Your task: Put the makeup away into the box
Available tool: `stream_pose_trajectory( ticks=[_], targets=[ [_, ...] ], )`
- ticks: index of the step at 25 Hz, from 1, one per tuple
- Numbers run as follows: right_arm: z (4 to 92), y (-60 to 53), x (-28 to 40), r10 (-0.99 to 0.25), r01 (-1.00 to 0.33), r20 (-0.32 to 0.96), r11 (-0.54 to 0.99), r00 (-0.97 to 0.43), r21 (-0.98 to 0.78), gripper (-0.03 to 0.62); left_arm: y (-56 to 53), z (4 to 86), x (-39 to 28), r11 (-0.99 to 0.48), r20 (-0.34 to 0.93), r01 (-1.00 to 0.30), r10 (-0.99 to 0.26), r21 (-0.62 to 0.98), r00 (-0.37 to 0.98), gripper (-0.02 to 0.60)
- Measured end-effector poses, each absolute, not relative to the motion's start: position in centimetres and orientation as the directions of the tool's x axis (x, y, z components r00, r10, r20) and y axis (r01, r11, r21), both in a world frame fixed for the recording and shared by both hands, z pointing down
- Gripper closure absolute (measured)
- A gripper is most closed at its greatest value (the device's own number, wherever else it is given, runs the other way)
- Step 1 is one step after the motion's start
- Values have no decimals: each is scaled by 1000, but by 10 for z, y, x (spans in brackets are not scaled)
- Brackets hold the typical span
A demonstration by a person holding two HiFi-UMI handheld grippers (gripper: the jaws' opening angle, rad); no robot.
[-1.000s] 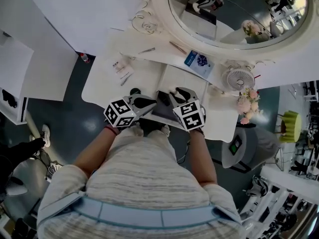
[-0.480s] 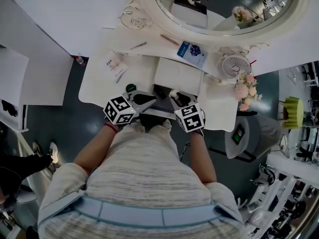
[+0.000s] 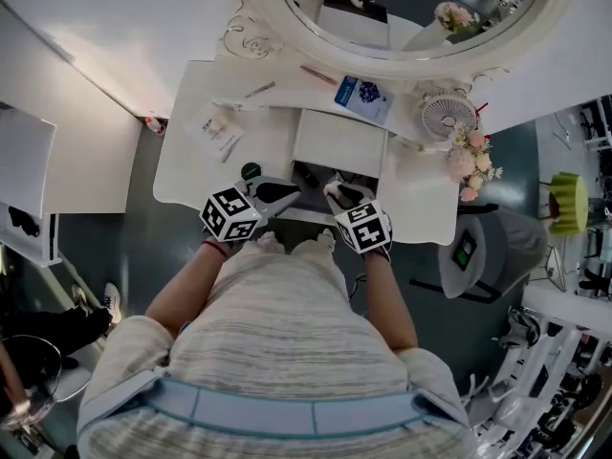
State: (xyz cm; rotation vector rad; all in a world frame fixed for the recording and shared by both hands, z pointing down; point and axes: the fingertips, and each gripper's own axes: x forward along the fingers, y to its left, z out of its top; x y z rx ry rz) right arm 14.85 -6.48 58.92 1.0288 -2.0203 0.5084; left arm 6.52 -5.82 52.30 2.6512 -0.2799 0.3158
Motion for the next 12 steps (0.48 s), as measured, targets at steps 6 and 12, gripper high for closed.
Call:
stream_pose_trajectory(
  ticks=[6, 12],
  targets=[
    [592, -64, 144, -482, -812, 791, 582, -377, -33, 410, -59, 523, 66, -879, 270, -244, -139, 409, 953, 566],
    [583, -66, 150, -510, -831, 774, 555, -374, -36, 399, -59, 522, 69, -882, 267, -232, -128, 409, 955, 566]
  ],
)
